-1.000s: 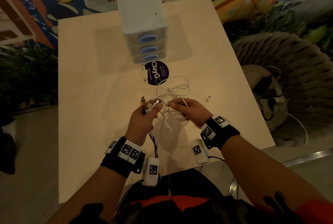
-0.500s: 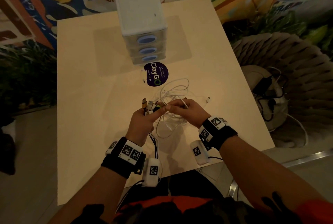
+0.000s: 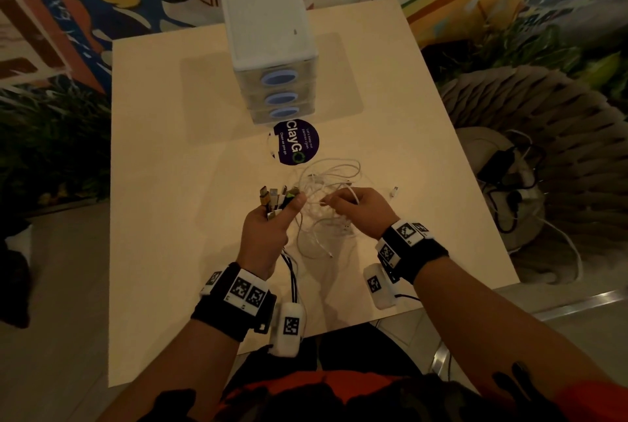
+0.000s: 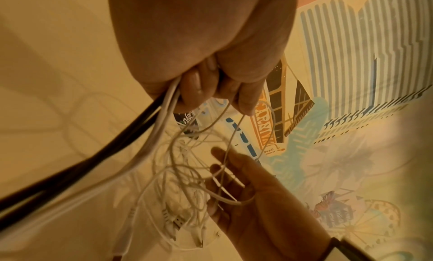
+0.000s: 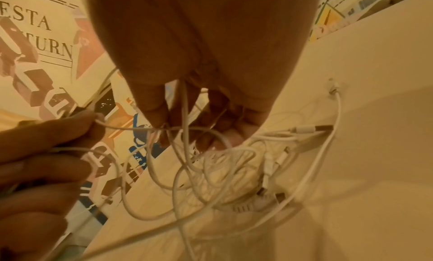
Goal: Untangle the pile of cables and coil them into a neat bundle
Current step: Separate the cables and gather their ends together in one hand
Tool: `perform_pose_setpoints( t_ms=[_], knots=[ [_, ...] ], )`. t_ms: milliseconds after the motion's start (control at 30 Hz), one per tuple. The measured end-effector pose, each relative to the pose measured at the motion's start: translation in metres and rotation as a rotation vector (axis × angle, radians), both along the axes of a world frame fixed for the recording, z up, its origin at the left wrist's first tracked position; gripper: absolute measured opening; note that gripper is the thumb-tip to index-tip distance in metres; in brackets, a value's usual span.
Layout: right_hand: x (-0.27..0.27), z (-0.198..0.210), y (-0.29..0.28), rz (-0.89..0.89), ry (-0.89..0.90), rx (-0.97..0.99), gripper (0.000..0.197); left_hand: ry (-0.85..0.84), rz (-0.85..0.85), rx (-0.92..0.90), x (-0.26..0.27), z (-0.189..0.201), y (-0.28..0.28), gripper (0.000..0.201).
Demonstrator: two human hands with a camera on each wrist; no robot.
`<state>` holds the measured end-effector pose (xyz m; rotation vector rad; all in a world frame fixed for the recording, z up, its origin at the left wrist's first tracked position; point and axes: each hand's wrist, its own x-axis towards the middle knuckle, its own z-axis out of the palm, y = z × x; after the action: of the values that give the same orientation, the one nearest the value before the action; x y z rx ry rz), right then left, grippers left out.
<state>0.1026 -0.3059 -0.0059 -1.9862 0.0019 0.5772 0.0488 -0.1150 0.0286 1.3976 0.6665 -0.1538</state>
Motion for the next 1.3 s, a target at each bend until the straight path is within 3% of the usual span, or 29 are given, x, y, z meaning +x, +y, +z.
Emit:
perform_pose_setpoints(
  t_ms=[100,267,333,400,467,567,667,867,1000,1133,1300],
  knots=[
    [0.004,-0.008,-0.013,-0.077,-0.057,-0.166,0.017,-0.026,0.054,-0.036,0.001,0.001,0.005,0.005],
    [0.010,0.005,-0.033,-0.185,0.009,-0.328,0.067,-0.056,0.085,-0.028,0.002,0.004,0.009,0.012],
    [0.009,0.019,-0.037,-0.259,-0.096,-0.423,0.069,-0.073,0.076,-0.021,0.001,0.005,0.009,0.016],
    [0.007,0.039,-0.035,-0.267,-0.338,-0.447,0.060,-0.088,0.058,-0.022,-0.001,0.009,0.007,0.017],
    [0.005,0.056,-0.025,-0.075,-0.455,-0.364,0.045,-0.108,0.019,-0.033,-0.002,0.012,0.006,0.012],
    [0.003,0.056,0.000,0.380,-0.368,-0.368,0.036,-0.142,-0.067,-0.038,-0.002,0.012,0.003,0.008],
    [0.003,0.047,0.013,0.503,-0.334,-0.464,0.030,-0.168,-0.125,-0.035,-0.002,0.015,0.000,0.013],
    [0.003,0.058,-0.001,0.147,-0.312,-0.131,0.020,-0.246,-0.176,0.049,-0.003,0.009,0.006,0.033],
    [0.010,0.061,-0.003,-0.034,-0.277,0.131,0.017,-0.195,-0.113,0.101,-0.003,0.003,0.009,0.020],
    [0.011,0.066,0.002,-0.105,-0.162,0.355,0.020,-0.213,-0.129,0.118,-0.003,0.002,0.003,0.017],
    [0.005,0.063,0.009,-0.152,-0.022,0.511,0.020,-0.268,-0.280,0.151,-0.001,0.007,-0.012,0.020]
  ],
)
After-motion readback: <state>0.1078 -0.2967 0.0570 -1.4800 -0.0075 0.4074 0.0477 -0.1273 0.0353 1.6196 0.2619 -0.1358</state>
